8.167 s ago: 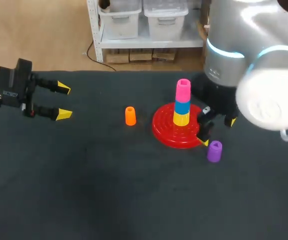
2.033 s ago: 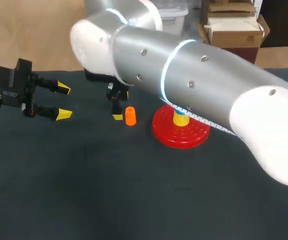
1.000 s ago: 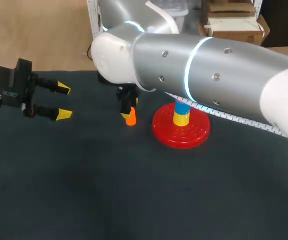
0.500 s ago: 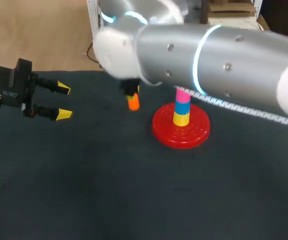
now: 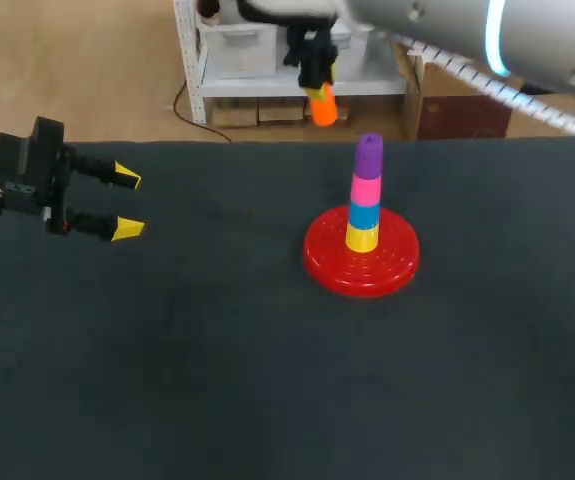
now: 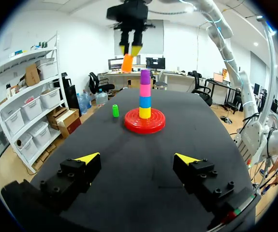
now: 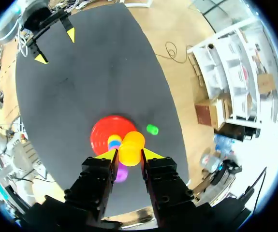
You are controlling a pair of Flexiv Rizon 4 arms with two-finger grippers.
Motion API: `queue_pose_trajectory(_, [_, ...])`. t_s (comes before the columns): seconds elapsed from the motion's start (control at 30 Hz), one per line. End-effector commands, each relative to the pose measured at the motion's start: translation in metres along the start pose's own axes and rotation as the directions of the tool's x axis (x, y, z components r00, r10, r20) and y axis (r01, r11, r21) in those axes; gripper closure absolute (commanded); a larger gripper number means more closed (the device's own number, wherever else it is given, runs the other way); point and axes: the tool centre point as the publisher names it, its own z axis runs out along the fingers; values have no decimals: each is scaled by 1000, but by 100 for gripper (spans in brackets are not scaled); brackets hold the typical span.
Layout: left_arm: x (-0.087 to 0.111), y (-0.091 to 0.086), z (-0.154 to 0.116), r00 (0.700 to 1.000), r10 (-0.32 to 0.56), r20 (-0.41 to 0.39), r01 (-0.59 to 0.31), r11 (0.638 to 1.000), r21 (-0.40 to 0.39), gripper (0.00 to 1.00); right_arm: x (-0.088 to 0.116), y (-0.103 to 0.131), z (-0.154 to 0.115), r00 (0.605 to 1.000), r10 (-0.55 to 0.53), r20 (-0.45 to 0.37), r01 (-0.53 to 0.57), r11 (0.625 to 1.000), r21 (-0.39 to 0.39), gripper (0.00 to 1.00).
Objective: Pick up and stack the cylinders on the red base in this order: pink,purple,orange,green
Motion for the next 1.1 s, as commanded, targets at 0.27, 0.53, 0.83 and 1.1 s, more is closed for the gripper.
queue_pose_trajectory(0.27, [1,0,0,1000,2,4,-2,1000,-1,0,62,8,-8,970,42,239,-25,997,-76,100])
queue_pose_trajectory(0.53, [1,0,0,1000,2,4,-2,1000,-1,0,65,13,4,973,56,224,-31,993,-115,100])
queue_pose_trajectory(0.83, [1,0,0,1000,2,4,-2,1000,-1,0,62,9,22,983,46,180,-17,987,-161,100])
queue_pose_trajectory(1.1, [1,0,0,1000,2,4,-2,1000,-1,0,66,8,21,986,41,160,-13,985,-171,100])
